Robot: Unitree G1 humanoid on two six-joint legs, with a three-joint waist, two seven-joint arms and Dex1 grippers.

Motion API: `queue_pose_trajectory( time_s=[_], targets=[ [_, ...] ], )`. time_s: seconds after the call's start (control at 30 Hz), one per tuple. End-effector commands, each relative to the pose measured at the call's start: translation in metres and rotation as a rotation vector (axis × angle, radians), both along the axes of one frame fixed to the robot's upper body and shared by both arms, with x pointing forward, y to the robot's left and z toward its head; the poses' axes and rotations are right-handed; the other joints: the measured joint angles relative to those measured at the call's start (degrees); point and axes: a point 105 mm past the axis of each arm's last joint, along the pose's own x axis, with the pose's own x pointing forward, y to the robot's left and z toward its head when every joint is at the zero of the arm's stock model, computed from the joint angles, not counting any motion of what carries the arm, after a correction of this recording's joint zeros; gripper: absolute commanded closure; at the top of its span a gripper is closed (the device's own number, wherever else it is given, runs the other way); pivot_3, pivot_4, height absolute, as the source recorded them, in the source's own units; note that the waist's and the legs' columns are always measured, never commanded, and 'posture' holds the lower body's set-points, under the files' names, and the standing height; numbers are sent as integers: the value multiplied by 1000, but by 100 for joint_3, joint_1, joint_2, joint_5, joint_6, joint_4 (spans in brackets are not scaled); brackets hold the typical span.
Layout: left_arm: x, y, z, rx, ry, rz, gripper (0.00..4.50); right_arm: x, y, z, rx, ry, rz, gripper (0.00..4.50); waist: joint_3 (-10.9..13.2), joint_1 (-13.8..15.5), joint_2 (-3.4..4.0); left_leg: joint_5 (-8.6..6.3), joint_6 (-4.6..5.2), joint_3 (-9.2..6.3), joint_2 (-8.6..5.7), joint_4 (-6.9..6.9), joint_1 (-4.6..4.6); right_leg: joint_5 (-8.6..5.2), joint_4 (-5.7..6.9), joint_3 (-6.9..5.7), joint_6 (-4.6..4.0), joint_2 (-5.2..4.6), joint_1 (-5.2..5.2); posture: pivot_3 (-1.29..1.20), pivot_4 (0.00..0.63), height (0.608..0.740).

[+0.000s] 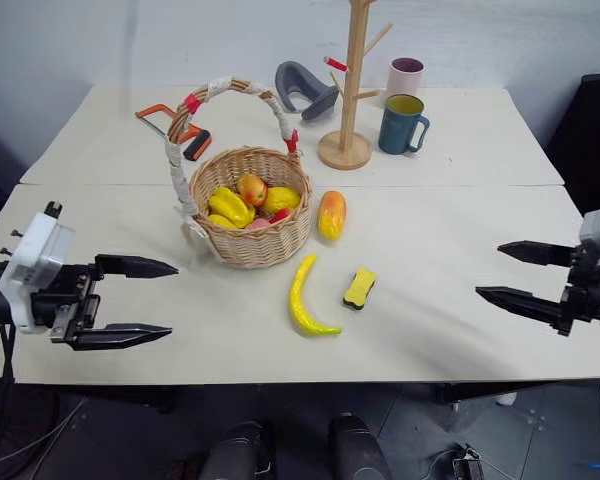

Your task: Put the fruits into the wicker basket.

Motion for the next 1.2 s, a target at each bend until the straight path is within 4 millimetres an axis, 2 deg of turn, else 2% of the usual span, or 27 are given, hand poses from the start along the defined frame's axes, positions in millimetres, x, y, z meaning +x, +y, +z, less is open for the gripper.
queue_pose_trajectory(
  time_s=[0.03,0.23,0.5,0.6,0.7,0.8,0.9,1.0,1.1,1.2],
  targets=[
    [5,6,-5,72,-41,17,18,-2,4,8,-18,-40,22,0,0,-3,0,0,-1,0,0,0,0,0,0,0,0,0,0,0,150,740],
    [6,6,-13,87,-63,7,18,-2,2,10,-41,-54,1,0,0,-9,0,-2,-2,3,1,1,1,-1,0,2,0,1,0,0,150,740],
    [11,7,-10,76,-73,8,18,-1,4,8,-69,-48,-8,0,0,-11,0,-2,-2,3,2,1,1,0,2,3,0,2,0,0,150,740],
    [14,4,-8,67,-84,-3,18,5,8,7,-140,-80,-3,0,0,-10,0,-2,-2,3,2,1,1,0,4,3,0,3,0,0,150,740],
    [23,-5,-11,89,-104,-39,18,18,21,10,-206,-114,44,0,0,-16,0,-1,-2,5,1,9,3,1,7,4,2,2,1,0,150,740],
    [24,-17,-8,83,-87,-118,18,25,50,11,-228,-111,186,0,1,-31,0,-1,-2,8,1,12,3,1,14,7,2,4,-2,0,150,740],
    [33,-27,-6,109,-129,-159,18,33,80,1,-326,-141,357,0,0,-21,1,-2,-2,8,2,13,0,0,15,6,1,6,-7,0,150,740],
    [37,-34,-7,133,-146,-194,18,48,102,-4,-380,-188,452,0,1,-26,1,-3,-2,10,4,26,-8,0,17,7,2,9,-11,0,150,740],
    [38,-40,-7,137,-152,-219,18,64,117,-17,-518,-236,555,0,2,-31,2,-3,-1,16,5,49,-19,0,24,10,3,8,-15,0,150,740],
    [40,-43,-5,139,-170,-226,18,78,121,-36,-699,-263,685,0,2,-22,2,-13,10,19,8,70,-22,-1,29,9,4,10,-16,0,150,740]
  ],
)
